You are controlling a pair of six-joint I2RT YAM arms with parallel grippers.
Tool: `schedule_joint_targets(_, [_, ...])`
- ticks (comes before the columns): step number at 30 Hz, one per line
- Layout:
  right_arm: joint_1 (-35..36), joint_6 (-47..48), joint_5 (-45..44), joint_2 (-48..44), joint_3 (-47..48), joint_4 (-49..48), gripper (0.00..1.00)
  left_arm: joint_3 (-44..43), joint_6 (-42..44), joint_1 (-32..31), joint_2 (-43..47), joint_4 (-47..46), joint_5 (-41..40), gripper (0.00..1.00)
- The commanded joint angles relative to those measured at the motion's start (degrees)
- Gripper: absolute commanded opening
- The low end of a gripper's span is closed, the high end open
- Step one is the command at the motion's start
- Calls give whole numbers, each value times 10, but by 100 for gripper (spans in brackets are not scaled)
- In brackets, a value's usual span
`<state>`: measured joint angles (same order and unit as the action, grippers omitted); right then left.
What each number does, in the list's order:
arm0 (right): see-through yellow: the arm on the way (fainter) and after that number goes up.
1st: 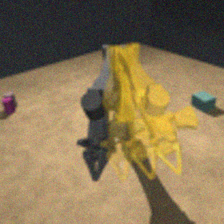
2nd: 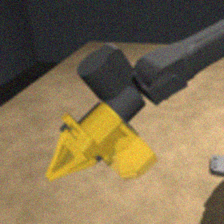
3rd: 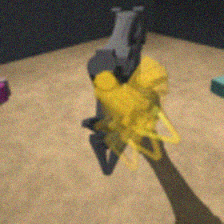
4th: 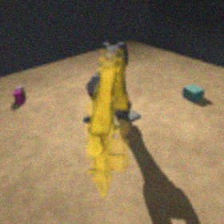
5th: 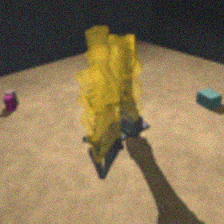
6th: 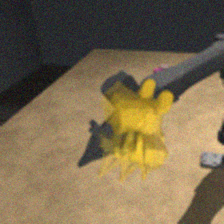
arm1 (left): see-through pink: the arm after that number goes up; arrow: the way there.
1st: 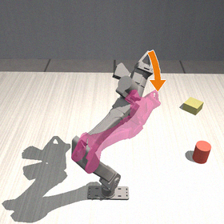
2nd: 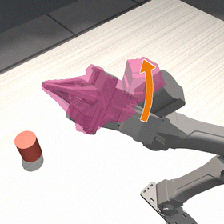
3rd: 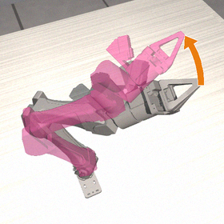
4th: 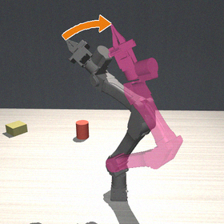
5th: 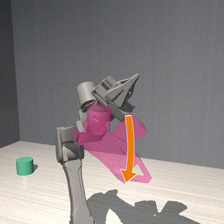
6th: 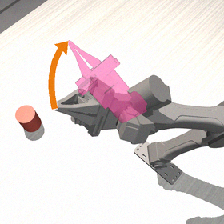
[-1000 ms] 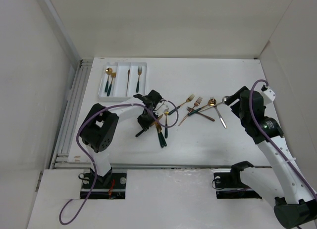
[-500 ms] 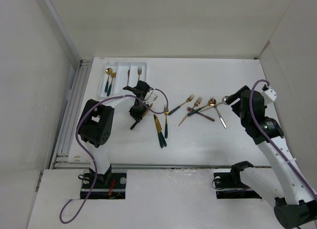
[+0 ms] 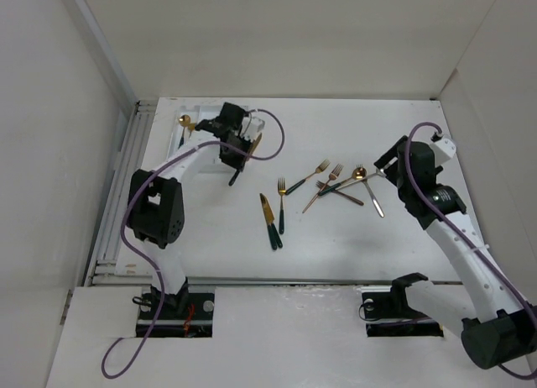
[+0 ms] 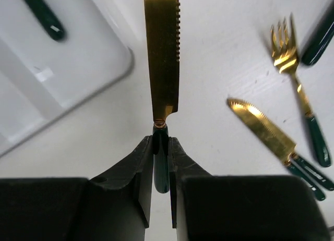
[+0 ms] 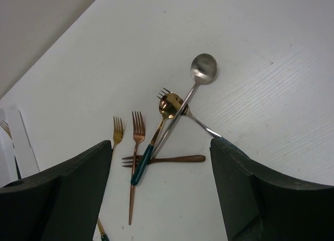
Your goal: Sort the eating utensils into containers
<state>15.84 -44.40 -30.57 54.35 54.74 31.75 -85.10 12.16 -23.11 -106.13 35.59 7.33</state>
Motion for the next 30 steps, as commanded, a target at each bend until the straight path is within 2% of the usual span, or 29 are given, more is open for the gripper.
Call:
schedule_joint_targets(1, [3, 25, -6, 29, 34, -62, 81, -88, -32, 52, 7, 11, 46, 0])
schedule_joint_targets(4, [3, 48, 7, 81, 71, -79, 81, -167, -54, 100, -31, 18, 52, 0])
schedule_joint_targets(10, [3, 72, 31, 198, 178, -85, 81, -310, -75, 147, -103, 29, 42, 0])
schedule_joint_targets(15, [-2, 72, 56, 264, 245, -91, 81, -330, -66, 160, -123, -3, -3, 0])
schedule_joint_targets(18, [-2, 72, 74, 309, 272, -91, 81, -330, -61, 166, -154, -3, -3, 0])
schedule_joint_targets(23, [-2, 72, 85, 381, 346, -43, 79, -330, -85, 177, -206, -30, 51, 0])
schedule_joint_targets(30, [-2, 72, 91, 393, 374, -32, 79, -349, -98, 177, -250, -57, 37, 0])
